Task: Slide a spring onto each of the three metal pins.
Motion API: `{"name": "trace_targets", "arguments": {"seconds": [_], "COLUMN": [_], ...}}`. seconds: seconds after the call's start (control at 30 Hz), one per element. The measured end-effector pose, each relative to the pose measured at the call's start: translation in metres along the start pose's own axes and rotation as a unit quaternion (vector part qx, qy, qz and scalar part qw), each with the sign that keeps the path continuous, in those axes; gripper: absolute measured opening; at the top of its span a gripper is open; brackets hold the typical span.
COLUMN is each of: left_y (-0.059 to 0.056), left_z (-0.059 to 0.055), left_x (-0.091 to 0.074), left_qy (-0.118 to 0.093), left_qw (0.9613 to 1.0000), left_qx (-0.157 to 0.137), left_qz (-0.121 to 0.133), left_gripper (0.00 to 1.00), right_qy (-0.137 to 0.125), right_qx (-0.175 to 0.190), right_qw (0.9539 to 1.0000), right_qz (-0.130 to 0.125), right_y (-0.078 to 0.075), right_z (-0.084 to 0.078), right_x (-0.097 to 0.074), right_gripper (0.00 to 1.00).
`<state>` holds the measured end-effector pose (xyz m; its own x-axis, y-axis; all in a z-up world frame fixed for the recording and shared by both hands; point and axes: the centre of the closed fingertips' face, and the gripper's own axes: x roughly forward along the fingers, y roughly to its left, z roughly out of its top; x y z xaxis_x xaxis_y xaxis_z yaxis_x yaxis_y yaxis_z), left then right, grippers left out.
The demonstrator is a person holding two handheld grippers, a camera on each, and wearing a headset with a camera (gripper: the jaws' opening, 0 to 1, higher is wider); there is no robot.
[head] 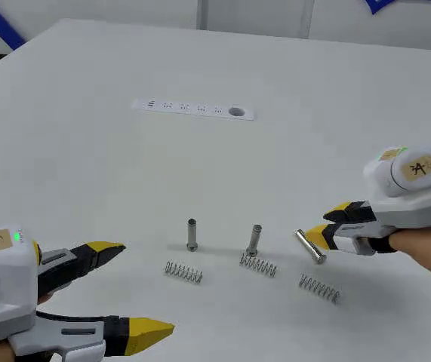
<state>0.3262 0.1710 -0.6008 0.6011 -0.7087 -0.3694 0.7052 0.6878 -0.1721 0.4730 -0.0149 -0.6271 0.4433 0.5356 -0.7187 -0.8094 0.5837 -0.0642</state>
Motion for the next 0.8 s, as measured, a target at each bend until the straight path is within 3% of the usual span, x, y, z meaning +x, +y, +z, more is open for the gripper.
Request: {"name": "trace_targets", "arguments": {"seconds": [0.8], "left_y": [0.002], "left_z": [-0.005], "left_x": [0.003], "left_qy": [-0.002], "left_qw": [0.9999], "left_qx": [-0.01], "left_qz": [-0.004], "left_gripper": [0.83], "right_qy": [0.055], "right_qx": [0.028], "right_qw": [0.9981], "right_qz": [-0.004], "right_y": [0.0], "right_z": [-0.013], "right_x": [0.031], "right_gripper": [0.15]}}
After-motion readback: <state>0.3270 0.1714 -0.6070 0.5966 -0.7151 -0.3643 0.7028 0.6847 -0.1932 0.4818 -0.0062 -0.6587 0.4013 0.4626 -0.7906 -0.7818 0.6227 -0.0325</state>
